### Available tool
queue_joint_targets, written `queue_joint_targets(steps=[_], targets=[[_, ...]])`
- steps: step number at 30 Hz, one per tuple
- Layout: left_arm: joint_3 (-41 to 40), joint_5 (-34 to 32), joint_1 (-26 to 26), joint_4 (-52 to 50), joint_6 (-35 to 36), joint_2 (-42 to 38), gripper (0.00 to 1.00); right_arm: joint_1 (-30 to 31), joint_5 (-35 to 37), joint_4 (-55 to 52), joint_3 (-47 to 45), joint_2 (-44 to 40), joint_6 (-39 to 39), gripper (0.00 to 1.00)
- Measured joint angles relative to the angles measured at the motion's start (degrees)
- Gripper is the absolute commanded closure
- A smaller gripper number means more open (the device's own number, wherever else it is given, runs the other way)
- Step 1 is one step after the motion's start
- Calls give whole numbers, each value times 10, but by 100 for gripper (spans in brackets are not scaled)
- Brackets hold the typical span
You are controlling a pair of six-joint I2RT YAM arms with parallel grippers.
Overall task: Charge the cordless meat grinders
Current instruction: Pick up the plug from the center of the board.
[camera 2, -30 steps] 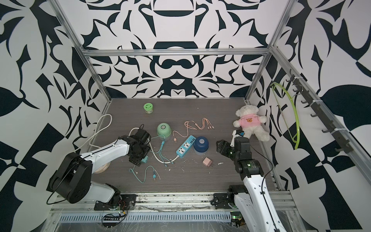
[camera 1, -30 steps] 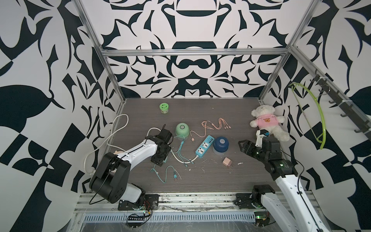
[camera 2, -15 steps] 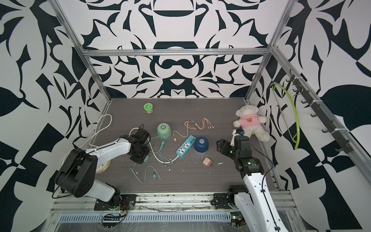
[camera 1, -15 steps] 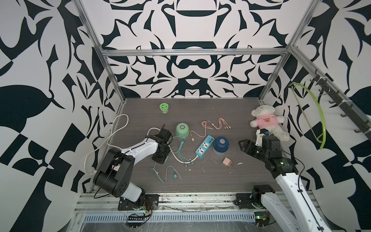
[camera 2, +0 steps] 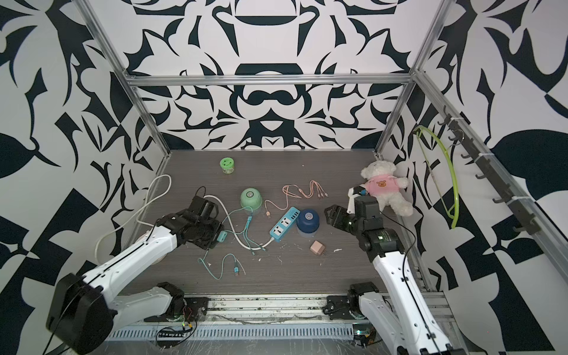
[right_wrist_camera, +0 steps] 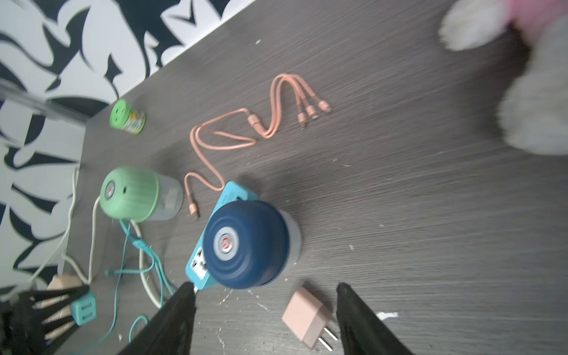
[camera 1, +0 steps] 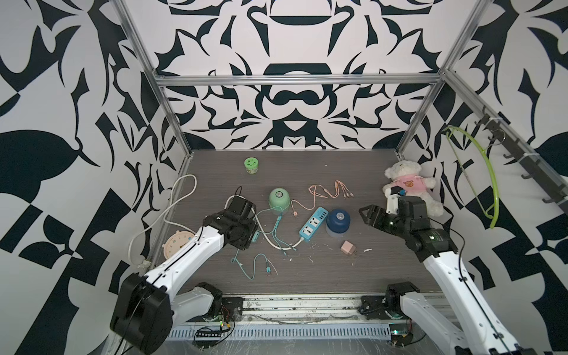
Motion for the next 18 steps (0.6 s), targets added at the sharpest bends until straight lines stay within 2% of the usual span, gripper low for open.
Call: queue_joint_targets(steps=[5,8,14,18], targets=[[27,13,0,-9,-28,-39,79,169,30,18,42,71,-1,30],[48,24,0,-8,-44,-41,79,235,40,40,63,114,0,30],[76,47,0,11,-80,-42,79,327,45,107,88,189,5,30],[76,57,-2,27,-103,-46,80,362,35,178,100,246,29,26]])
